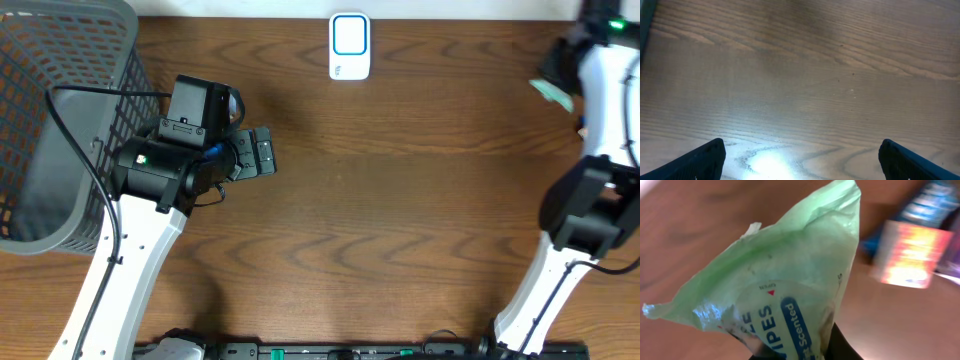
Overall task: Scan the item barcode
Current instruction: 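Carry the wipes pack to the far right and drop it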
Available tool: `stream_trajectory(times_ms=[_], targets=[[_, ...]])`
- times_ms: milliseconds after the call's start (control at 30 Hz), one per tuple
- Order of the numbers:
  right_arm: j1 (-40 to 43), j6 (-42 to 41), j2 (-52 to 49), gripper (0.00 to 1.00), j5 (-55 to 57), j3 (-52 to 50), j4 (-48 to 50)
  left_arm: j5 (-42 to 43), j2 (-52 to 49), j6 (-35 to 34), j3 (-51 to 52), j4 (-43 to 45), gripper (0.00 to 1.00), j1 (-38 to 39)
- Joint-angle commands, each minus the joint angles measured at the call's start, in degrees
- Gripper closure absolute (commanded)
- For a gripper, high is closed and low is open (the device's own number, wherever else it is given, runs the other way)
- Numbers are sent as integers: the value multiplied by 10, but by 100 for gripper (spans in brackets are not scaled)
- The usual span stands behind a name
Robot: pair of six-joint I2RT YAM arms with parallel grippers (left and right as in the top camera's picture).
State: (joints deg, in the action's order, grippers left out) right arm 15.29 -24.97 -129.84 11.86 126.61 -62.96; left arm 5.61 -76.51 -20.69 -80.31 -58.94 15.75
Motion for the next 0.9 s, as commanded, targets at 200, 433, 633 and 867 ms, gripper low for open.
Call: stream_trajectory(times_ms=[200,433,633,867], targets=[[112,44,13,83,22,3,-39,-8,-3,10,-2,-2,2,-3],[149,45,13,20,20,3,-47,-7,-3,10,-2,-2,2,-3],[149,45,13,19,17,-4,-61,-8,-3,10,-2,-2,2,-3],[141,74,14,15,-75,-8,-122,-8,-3,10,-2,-2,2,-3]])
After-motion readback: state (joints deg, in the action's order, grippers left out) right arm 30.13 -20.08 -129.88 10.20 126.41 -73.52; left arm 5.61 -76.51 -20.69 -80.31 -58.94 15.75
